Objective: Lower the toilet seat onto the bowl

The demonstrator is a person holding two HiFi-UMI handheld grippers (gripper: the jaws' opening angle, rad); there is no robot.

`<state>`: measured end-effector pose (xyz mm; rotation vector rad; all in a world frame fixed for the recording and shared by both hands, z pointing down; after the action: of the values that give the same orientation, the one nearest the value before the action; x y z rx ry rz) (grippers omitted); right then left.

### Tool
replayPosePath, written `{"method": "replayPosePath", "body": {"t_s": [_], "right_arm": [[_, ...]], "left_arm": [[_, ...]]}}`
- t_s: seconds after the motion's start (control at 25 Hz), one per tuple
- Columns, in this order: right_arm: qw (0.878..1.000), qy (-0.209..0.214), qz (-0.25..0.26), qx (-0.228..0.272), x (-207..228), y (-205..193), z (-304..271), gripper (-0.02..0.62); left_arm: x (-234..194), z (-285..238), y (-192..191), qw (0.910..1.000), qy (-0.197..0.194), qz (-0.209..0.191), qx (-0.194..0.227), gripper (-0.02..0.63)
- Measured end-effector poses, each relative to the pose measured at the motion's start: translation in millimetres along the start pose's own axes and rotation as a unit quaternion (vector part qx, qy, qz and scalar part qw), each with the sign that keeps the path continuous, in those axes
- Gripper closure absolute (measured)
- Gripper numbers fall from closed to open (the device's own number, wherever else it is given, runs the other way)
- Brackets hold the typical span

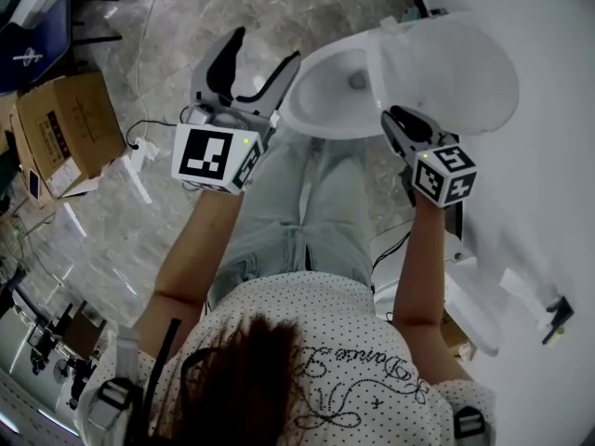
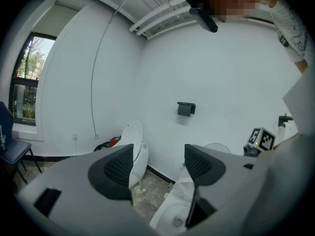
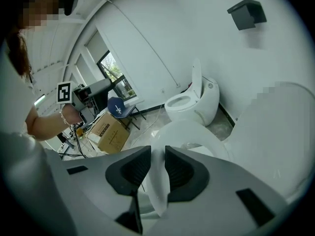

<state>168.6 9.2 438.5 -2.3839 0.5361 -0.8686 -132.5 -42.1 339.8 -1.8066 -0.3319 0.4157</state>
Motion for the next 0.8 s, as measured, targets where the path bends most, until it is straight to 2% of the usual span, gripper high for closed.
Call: {"method": "replayPosePath", "body": {"t_s": [0.12, 0.44, 0.8], "right_arm": [[1.000, 0.001, 0.012, 0.000, -5.8, -8.9, -9.9, 0.494], [0.997, 0.019, 0.065, -0.044, -31.2, -22.4, -57.9, 0.491], [0.996, 0.028, 0.076, -0.049, -46.9, -49.2, -103.5, 0.486]], "left_arm": [[-5.0, 7.2, -12.8, 0.9999, 0.013, 0.004, -0.002, 0.285], [-28.9, 25.7, -37.9, 0.9988, 0.046, 0.014, -0.010, 0.291], [-52.2, 43.3, -75.2, 0.9965, 0.076, 0.029, -0.020, 0.301]]}}
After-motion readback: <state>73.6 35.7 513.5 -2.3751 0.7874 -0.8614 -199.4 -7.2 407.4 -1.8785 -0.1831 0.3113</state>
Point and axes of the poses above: the fingertips, and each gripper's own axes: z backward along the fingers, x to its right, y out of its top, the point moved 9 cm from there along z, backward along the fingers, and after that the axes turned 3 degrees about y, right-handed, at the moved point
